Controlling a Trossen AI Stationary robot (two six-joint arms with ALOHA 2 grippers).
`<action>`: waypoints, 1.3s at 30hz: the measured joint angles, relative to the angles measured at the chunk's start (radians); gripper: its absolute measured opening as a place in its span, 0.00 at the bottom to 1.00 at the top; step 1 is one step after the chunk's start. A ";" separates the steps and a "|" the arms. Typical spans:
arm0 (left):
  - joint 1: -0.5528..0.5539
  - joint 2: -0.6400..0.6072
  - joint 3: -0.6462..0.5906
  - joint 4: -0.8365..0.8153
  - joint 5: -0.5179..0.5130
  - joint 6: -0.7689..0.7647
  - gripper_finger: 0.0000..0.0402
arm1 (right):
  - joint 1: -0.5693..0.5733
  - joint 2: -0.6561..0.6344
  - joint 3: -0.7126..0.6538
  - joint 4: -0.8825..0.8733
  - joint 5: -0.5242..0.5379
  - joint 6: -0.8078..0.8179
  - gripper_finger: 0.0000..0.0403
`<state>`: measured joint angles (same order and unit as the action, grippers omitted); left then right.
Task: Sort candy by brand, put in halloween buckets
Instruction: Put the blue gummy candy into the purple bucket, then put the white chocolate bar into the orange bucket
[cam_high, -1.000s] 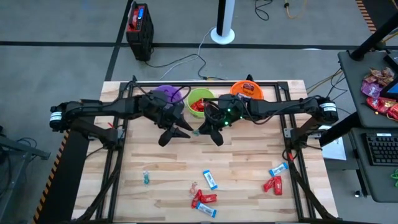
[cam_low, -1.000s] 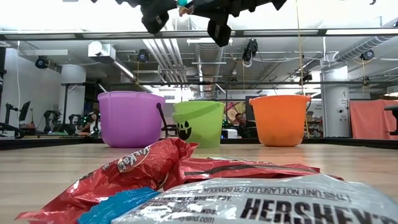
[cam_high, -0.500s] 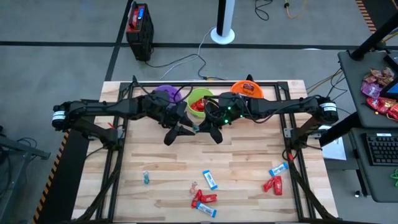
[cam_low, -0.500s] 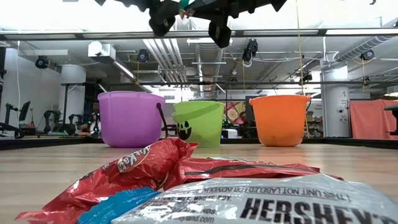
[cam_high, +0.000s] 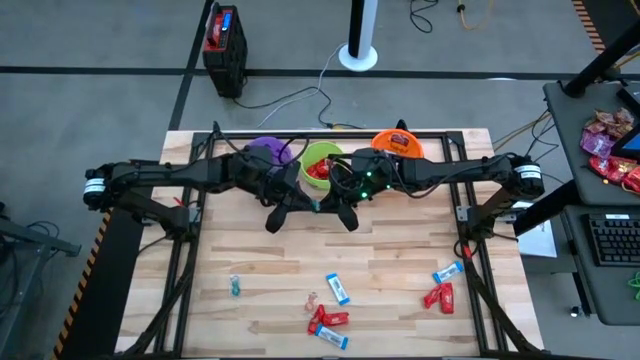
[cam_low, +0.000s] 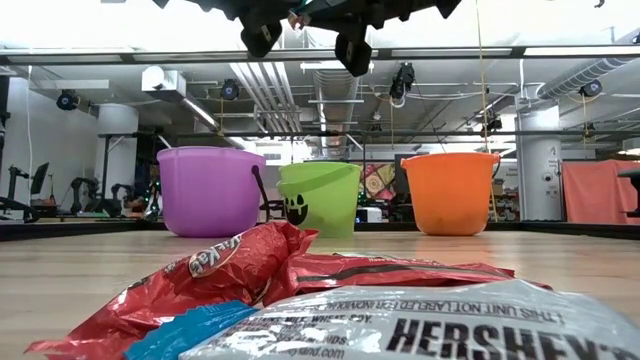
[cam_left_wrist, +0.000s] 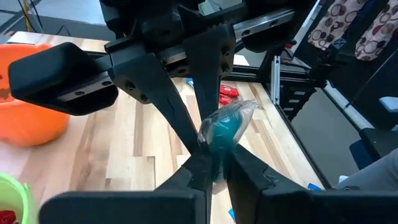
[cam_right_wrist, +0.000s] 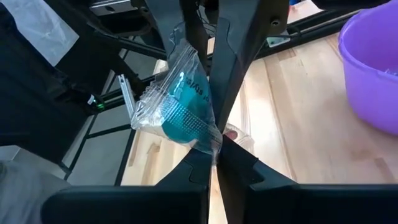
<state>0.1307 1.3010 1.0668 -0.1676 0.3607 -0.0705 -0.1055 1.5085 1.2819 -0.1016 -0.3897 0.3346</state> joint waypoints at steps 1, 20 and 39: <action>0.000 -0.001 0.000 0.000 -0.004 0.001 0.04 | 0.000 0.000 0.000 0.000 0.000 0.004 0.03; 0.195 -0.082 0.000 -0.267 -0.136 0.003 0.01 | -0.084 -0.026 0.002 -0.100 0.147 0.185 0.48; 0.511 0.016 -0.001 -0.693 -0.366 0.027 0.19 | -0.067 -0.027 0.019 -0.268 0.146 0.263 0.50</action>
<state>0.6416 1.3166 1.0660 -0.8604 -0.0052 -0.0431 -0.1720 1.4811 1.3006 -0.3699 -0.2435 0.5979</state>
